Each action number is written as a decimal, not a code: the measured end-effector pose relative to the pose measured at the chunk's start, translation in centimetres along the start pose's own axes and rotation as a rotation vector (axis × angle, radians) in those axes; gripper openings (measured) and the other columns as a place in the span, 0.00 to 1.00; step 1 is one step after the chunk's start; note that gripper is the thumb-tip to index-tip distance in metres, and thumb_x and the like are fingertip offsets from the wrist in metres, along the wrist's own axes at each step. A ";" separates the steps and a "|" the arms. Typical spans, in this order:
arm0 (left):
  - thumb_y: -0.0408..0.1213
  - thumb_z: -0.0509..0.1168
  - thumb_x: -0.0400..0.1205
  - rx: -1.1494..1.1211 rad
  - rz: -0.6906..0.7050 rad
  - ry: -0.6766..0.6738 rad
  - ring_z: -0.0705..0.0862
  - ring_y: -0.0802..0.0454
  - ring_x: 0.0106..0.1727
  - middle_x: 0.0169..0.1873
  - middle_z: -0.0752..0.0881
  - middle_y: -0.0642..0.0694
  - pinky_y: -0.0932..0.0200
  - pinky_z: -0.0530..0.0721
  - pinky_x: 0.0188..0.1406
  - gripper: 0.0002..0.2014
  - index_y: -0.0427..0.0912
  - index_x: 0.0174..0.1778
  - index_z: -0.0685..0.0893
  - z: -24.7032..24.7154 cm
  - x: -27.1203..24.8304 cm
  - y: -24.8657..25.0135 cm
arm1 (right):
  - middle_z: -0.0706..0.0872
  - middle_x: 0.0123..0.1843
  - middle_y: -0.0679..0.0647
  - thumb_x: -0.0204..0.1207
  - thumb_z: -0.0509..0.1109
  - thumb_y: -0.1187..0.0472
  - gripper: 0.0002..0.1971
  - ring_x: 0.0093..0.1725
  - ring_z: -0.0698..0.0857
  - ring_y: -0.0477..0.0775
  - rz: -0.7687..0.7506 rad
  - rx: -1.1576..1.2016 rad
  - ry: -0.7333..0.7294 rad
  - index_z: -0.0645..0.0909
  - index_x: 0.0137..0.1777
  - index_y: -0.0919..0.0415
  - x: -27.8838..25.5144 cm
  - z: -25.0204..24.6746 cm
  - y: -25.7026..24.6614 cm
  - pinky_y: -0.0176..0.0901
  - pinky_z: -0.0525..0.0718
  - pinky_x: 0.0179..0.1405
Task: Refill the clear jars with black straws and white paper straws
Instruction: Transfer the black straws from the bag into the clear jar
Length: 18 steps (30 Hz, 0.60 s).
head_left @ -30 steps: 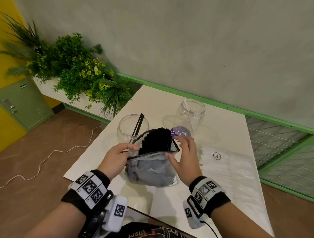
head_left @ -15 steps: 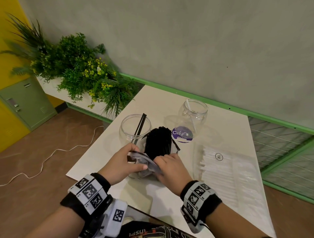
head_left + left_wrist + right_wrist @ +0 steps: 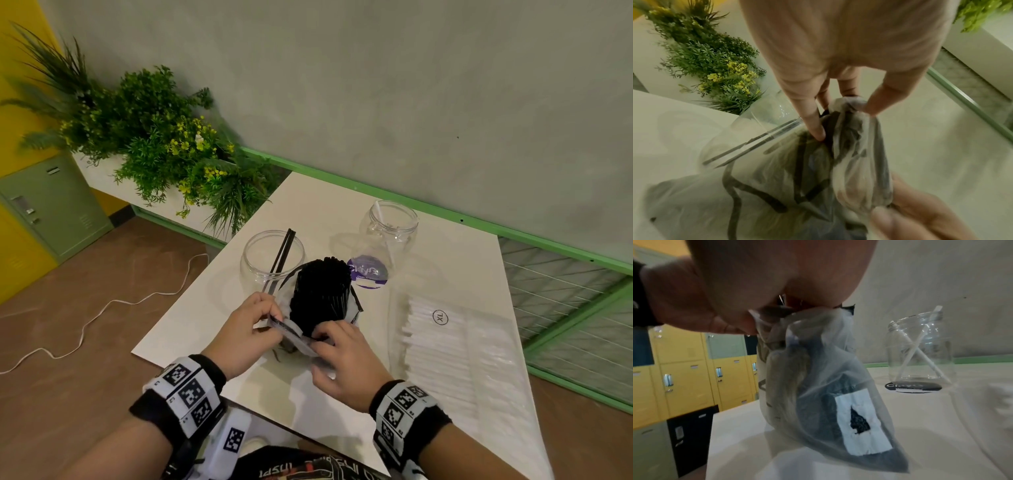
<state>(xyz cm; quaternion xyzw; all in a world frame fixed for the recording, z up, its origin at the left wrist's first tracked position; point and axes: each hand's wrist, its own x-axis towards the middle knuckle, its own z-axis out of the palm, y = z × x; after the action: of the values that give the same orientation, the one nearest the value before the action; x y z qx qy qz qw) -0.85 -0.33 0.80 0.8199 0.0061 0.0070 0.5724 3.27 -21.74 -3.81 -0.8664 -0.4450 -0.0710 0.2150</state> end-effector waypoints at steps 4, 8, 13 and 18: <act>0.38 0.77 0.72 0.023 0.027 0.106 0.76 0.62 0.37 0.38 0.77 0.50 0.73 0.72 0.42 0.14 0.47 0.30 0.76 0.1 0.2 -0.3 | 0.76 0.53 0.49 0.81 0.59 0.55 0.12 0.52 0.76 0.46 0.224 0.321 0.127 0.82 0.47 0.61 0.7 -1.4 -0.2 0.35 0.73 0.55; 0.26 0.71 0.75 0.092 0.012 0.121 0.76 0.62 0.35 0.38 0.79 0.52 0.65 0.73 0.42 0.13 0.49 0.39 0.77 0.1 0.4 -0.3 | 0.71 0.59 0.48 0.75 0.72 0.59 0.15 0.56 0.74 0.41 0.350 0.327 0.162 0.75 0.59 0.58 1.5 -1.6 -0.2 0.30 0.73 0.62; 0.24 0.67 0.76 0.311 0.060 0.185 0.79 0.58 0.34 0.53 0.74 0.53 0.77 0.73 0.37 0.19 0.56 0.49 0.75 0.5 0.3 0.7 | 0.72 0.66 0.49 0.69 0.77 0.52 0.29 0.64 0.72 0.49 0.387 0.177 0.036 0.73 0.69 0.56 1.6 -1.1 0.0 0.40 0.73 0.67; 0.28 0.68 0.77 0.358 0.000 0.230 0.80 0.57 0.41 0.51 0.74 0.51 0.66 0.75 0.46 0.17 0.59 0.50 0.80 0.2 0.3 0.6 | 0.76 0.62 0.48 0.71 0.60 0.34 0.31 0.61 0.73 0.51 0.391 0.112 0.017 0.76 0.66 0.54 1.6 -0.9 -0.3 0.43 0.75 0.61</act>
<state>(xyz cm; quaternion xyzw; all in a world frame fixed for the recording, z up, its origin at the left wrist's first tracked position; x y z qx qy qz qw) -0.49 -0.69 1.30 0.9024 0.0724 0.0993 0.4130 4.01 -20.80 -2.38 -0.9225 -0.2696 -0.0103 0.2761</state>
